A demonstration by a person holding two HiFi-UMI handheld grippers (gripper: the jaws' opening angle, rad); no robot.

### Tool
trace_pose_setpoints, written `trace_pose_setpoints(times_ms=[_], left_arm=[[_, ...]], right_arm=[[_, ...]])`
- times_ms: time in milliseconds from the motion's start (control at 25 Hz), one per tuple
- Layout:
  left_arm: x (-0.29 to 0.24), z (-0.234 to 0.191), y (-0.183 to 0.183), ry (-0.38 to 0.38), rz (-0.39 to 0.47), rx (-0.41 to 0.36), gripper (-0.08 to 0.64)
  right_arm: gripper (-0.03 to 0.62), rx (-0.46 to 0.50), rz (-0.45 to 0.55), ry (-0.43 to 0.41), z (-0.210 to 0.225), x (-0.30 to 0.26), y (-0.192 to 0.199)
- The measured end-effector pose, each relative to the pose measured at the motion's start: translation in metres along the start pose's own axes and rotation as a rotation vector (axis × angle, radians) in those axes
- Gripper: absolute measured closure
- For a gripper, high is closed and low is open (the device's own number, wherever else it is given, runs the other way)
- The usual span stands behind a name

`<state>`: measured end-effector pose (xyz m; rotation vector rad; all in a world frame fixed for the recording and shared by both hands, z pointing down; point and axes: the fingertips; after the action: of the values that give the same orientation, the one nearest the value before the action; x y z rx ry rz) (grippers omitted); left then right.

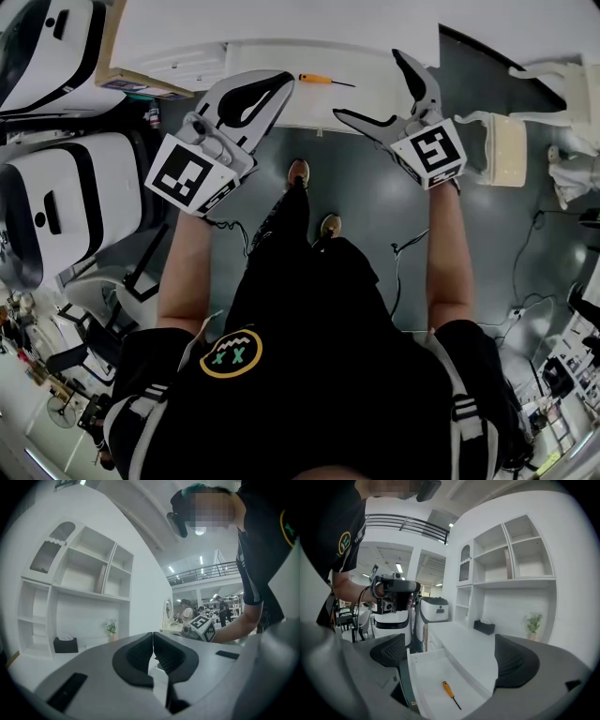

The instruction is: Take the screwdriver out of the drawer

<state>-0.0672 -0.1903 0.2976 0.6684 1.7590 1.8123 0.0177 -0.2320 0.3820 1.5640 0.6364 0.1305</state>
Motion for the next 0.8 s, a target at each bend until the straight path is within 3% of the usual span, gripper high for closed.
trace_pose_setpoints(times_ms=[800], left_arm=[[-0.006, -0.015, 0.018, 0.004, -0.021, 0.024, 0.540]], right_arm=[[0.012, 0.058, -0.325, -0.208, 0.011, -0.089, 0.141]])
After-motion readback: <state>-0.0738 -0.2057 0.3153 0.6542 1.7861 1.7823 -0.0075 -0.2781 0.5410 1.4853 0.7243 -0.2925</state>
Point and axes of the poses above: the fingertips, and each gripper's own axes: x backward along the fingers, z to its right, y out of its underside, and after that the axes turned 3 degrees about -y, right-handed
